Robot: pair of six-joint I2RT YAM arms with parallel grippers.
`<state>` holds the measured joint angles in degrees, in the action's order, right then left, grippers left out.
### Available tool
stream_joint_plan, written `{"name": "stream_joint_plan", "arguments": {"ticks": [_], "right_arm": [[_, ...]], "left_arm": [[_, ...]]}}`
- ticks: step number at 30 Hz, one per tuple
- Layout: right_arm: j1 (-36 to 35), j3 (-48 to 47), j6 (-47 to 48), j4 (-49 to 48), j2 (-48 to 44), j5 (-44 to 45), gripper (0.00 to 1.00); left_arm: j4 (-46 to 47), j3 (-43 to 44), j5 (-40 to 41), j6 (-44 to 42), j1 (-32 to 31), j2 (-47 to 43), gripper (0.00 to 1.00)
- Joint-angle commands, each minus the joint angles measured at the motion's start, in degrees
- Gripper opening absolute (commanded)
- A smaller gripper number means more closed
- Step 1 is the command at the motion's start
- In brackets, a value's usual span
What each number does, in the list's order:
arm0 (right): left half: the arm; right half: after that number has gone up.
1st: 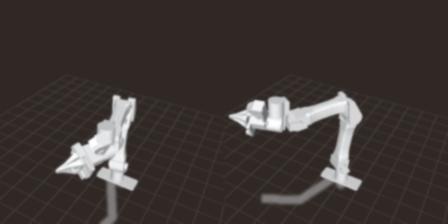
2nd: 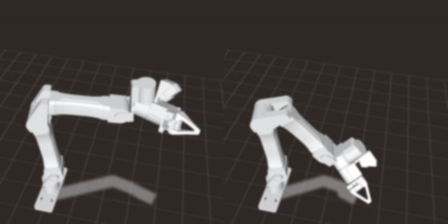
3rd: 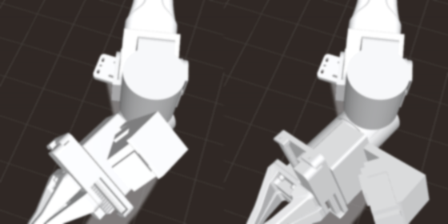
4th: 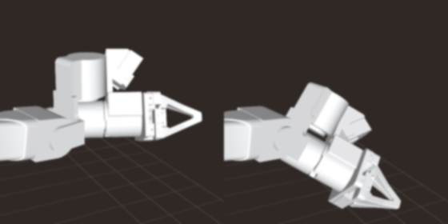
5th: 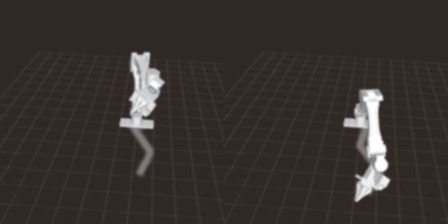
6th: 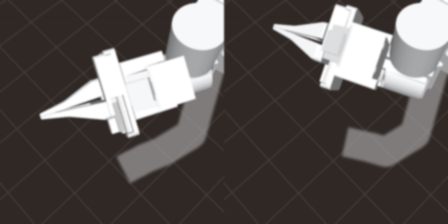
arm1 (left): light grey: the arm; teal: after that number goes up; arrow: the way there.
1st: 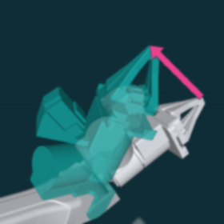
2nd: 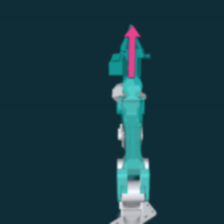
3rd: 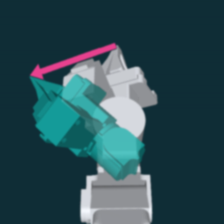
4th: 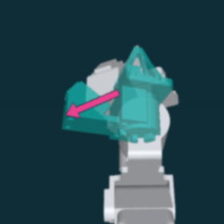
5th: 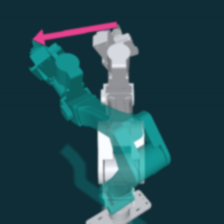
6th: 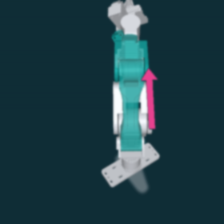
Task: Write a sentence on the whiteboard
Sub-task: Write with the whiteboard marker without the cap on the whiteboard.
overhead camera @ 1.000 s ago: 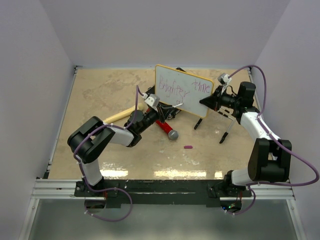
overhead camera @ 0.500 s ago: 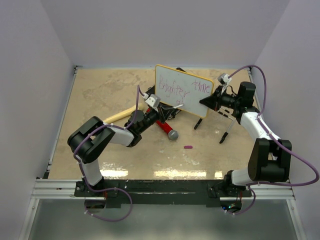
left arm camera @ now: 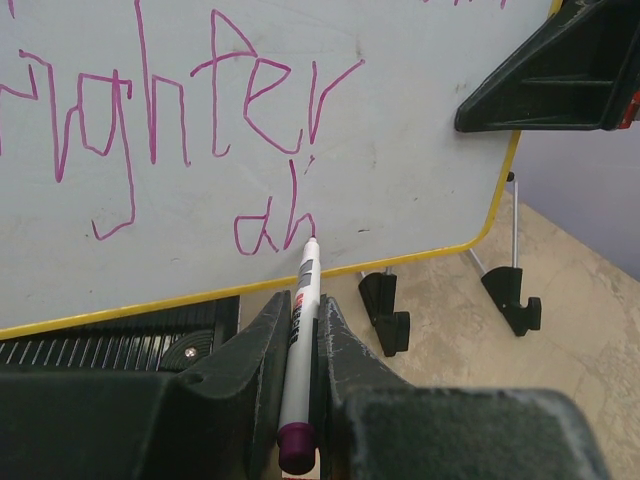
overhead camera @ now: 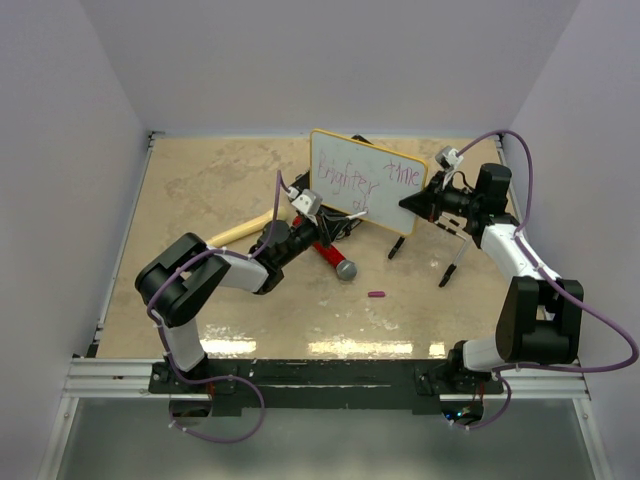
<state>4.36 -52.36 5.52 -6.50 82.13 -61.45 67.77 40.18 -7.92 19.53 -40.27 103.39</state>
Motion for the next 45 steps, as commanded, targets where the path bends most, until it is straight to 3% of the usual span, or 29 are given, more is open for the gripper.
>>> {"name": "stream_joint_plan", "arguments": {"ticks": [1,13,22,33,45], "right_arm": [[-0.67,-0.11,-0.42,0.35,-1.00,-3.24,0.00],[-0.67,-0.11,-0.51,0.35,-1.27,-3.32,0.00],[-0.58,-0.11,-0.42,0.35,-1.00,-3.15,0.00],[-0.67,-0.20,-0.16,0.35,-0.92,-2.80,0.00],[-0.67,-0.20,-0.16,0.53,-1.00,-2.45,0.00]], "left_arm": [[0.00,0.77,1.07,-0.02,-0.16,0.32,0.00],[-2.20,1.04,2.21,-0.72,-0.07,-0.47,0.00],[1.14,-0.10,-2.09,-0.02,-0.16,-5.04,0.00],[0.09,-5.90,-1.92,-0.19,-0.16,-15.14,0.00],[5.62,-13.38,1.42,5.26,1.69,-16.91,0.00]]}}
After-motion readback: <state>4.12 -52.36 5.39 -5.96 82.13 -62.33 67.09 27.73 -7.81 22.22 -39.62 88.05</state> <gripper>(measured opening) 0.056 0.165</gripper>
